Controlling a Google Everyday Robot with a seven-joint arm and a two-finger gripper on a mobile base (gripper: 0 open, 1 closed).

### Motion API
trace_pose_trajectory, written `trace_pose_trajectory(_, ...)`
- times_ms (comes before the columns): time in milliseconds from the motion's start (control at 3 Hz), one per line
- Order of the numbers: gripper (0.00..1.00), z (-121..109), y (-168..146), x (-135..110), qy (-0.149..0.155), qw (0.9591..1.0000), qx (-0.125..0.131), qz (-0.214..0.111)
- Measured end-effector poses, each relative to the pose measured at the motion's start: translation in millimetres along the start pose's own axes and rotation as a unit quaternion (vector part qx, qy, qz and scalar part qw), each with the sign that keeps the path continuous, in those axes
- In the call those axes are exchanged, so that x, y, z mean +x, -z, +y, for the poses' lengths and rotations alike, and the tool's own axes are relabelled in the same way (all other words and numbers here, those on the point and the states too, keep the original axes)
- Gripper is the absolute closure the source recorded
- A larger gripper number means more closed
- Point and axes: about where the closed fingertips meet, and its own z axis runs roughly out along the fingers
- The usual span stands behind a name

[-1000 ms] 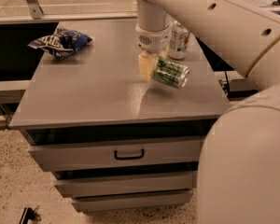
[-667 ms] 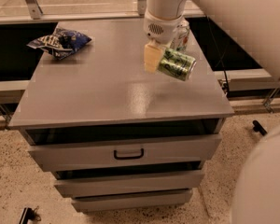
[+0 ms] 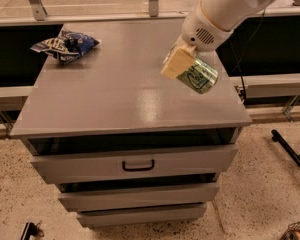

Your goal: Place green can upright

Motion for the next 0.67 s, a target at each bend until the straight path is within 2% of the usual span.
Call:
trace_pose_trajectory(333,1.0,-12.8,4.2,4.9,0.006,0.9929,0.016,-0.117)
trace_pose_trajectory(667,1.0,-25.8,30.6,18.1,0.0,0.9848,0.053,-0.165)
